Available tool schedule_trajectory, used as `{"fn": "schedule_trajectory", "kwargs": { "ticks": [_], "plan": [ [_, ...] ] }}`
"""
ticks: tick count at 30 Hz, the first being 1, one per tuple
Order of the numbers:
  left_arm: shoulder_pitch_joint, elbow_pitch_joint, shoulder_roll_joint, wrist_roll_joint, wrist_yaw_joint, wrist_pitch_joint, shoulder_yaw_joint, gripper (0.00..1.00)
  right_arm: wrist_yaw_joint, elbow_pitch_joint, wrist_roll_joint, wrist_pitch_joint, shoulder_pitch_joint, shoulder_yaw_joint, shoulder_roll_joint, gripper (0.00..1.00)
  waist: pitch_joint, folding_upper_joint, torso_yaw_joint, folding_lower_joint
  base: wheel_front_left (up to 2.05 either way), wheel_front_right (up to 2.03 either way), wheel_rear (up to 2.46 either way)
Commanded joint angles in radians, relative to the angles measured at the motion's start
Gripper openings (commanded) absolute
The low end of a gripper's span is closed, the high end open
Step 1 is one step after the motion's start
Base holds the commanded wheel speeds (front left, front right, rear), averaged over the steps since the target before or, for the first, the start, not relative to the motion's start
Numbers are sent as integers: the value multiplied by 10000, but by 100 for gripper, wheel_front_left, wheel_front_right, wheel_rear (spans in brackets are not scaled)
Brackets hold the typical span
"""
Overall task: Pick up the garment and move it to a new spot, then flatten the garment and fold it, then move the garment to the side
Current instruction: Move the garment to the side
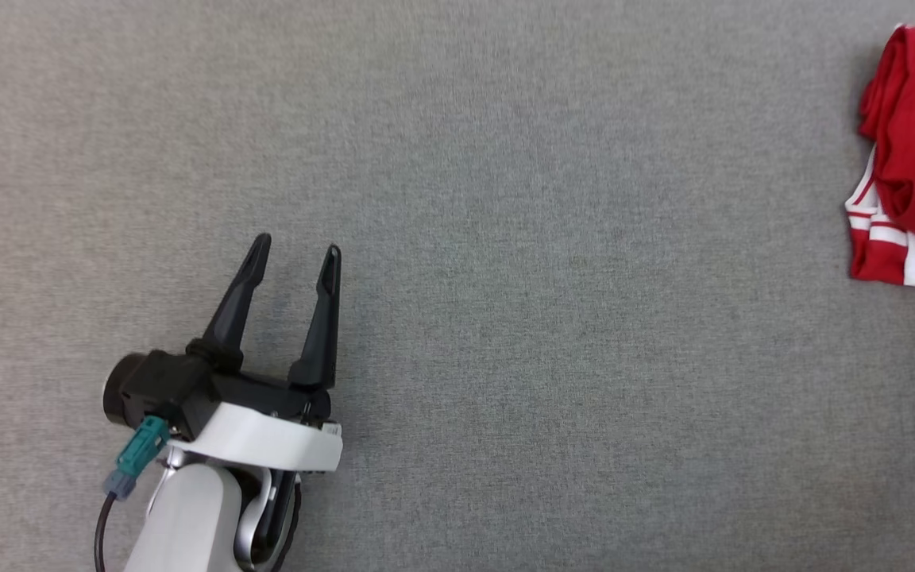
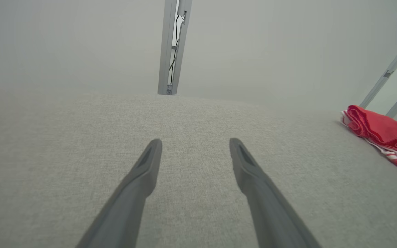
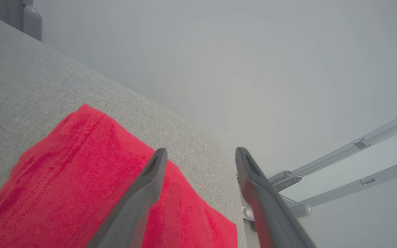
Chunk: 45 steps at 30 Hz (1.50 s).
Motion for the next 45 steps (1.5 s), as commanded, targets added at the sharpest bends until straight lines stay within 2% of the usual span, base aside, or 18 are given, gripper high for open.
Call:
{"fn": "schedule_trajectory", "kwargs": {
  "ticks": [1, 8, 14, 19, 22, 25, 26, 28, 35, 38, 45],
  "plan": [
    [176, 61, 41, -117, 69, 5, -13, 100, -2, -191, 44, 43, -94, 92, 94, 100, -417, 0, 96, 0, 0, 0, 0],
    [579, 80, 40, -241, 208, 4, 101, 100, -2, -1520, 754, -47, 321, 715, 734, 100, -1536, 0, 213, 0, 0, 0, 0],
    [939, 2, 40, -160, 293, 4, 409, 100, -2, -3346, 1487, -103, 1226, 1025, 1526, 100, -2418, 0, 232, 0, 0, 0, 0],
    [1179, -72, 38, -157, 350, 4, 673, 100, -2, -5216, 1801, -100, 2612, 939, 2390, 100, -2983, 0, 264, 0, 0, 0, 0],
    [1294, -99, 37, -128, 359, 4, 769, 100, -2, -5839, 1791, -100, 3193, 765, 2775, 100, -3147, 0, 275, 0, 0, 0, 0],
    [1419, -111, 43, -130, 399, 4, 881, 100, -2, -6599, 1799, -101, 4156, 529, 3460, 100, -3372, 0, 303, 0, 0, 0, 0],
    [1532, -110, 35, -114, 405, 4, 928, 100, -2, -6971, 1916, -101, 4770, 400, 3878, 100, -3525, 0, 331, 0, 0, 0, 0],
    [1610, -148, 41, -97, 449, 4, 974, 100, -4, -7317, 1655, -102, 5337, 495, 3998, 100, -3648, 0, 392, 0, 0, 0, 0],
    [1970, 15, 38, -73, 516, 4, 1030, 100, -2, -7340, 1570, -103, 7105, -289, 4636, 100, -3955, 0, 483, 0, 0, 0, 0],
    [2116, 188, 34, -58, 586, 4, 1036, 100, -2, -7049, 1405, -103, 7607, -622, 4715, 100, -4082, 0, 485, 0, 0, 0, 0],
    [2374, 588, 40, 342, 644, 4, 827, 100, -2, -6374, 2098, -105, 7939, -810, 4715, 100, -4246, 0, 423, 0, 0, 0, 0]
  ]
}}
